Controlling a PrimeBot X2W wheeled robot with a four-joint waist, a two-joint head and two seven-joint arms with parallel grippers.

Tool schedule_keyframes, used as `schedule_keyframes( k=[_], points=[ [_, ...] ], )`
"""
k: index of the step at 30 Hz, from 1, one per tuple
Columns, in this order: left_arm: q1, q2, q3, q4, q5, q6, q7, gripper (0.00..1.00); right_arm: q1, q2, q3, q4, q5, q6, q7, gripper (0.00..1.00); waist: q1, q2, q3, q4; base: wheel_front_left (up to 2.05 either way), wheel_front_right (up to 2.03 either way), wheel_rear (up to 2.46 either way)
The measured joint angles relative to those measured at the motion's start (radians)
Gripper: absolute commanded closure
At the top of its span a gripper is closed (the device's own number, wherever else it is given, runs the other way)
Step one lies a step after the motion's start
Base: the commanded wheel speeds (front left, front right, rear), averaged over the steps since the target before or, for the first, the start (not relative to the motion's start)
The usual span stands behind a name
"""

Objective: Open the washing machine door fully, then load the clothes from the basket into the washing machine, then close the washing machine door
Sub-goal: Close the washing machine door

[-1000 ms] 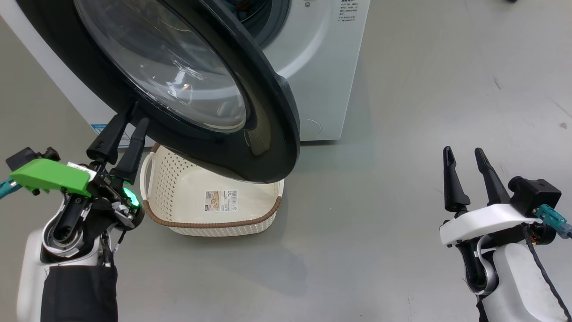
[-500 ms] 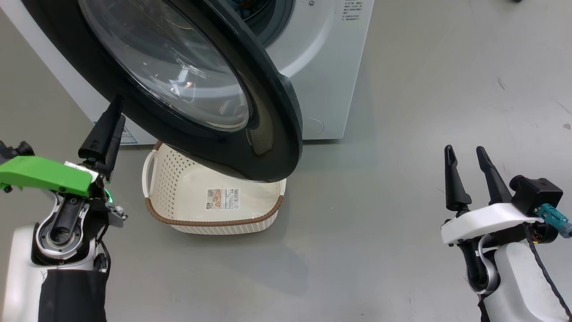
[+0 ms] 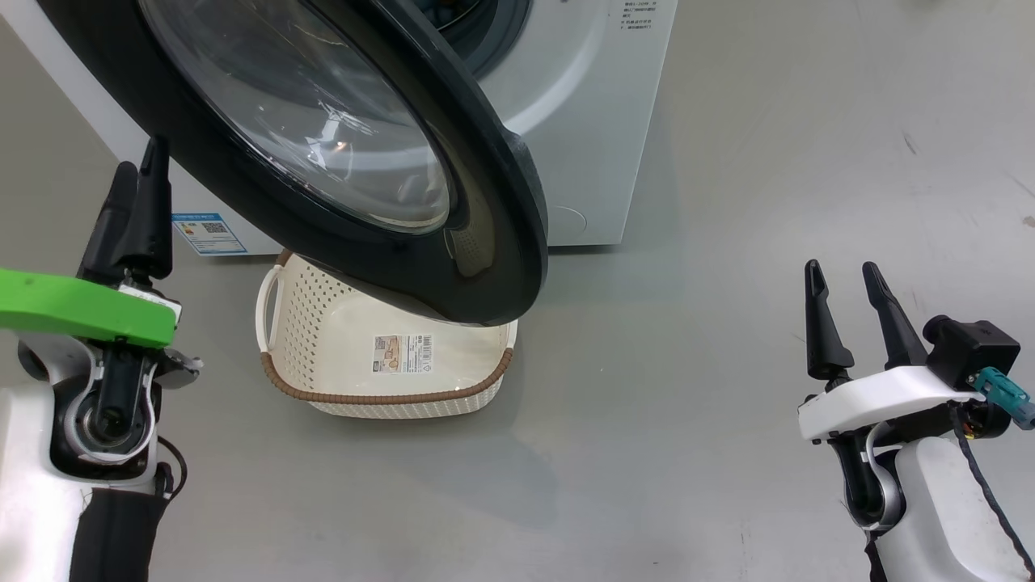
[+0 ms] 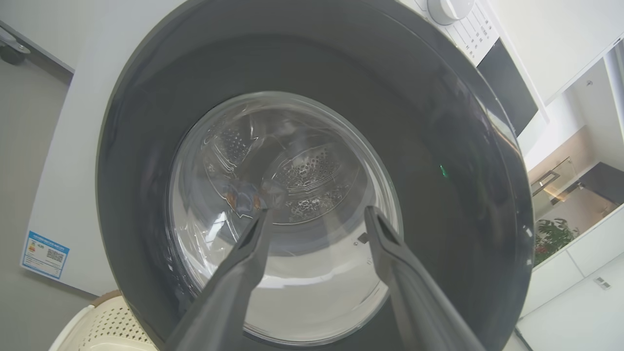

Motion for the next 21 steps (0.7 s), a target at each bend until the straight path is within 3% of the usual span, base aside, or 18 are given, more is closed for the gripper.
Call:
schedule_keyframes(
  k=[8,13,21],
  points=[
    [0.000,0.069,-0.085,-0.033,0.169,0.000,-0.188,0.00,0.000,0.000,0.000,0.000,0.000,0.000,0.000,0.00,0.0000,0.0000,0.002,0.000,0.00,0.00,0.00],
    [0.010,0.144,-0.144,0.007,0.365,-0.002,-0.345,0.00,0.000,0.001,-0.001,-0.001,-0.001,0.000,0.000,0.00,0.0000,0.0000,0.001,-0.002,0.00,0.00,0.00],
    [0.073,0.188,-0.201,0.105,0.537,-0.003,-0.374,0.00,0.000,0.003,-0.002,-0.001,-0.001,0.000,0.000,0.00,0.0000,0.0000,-0.002,-0.002,0.00,0.00,0.00]
  ],
)
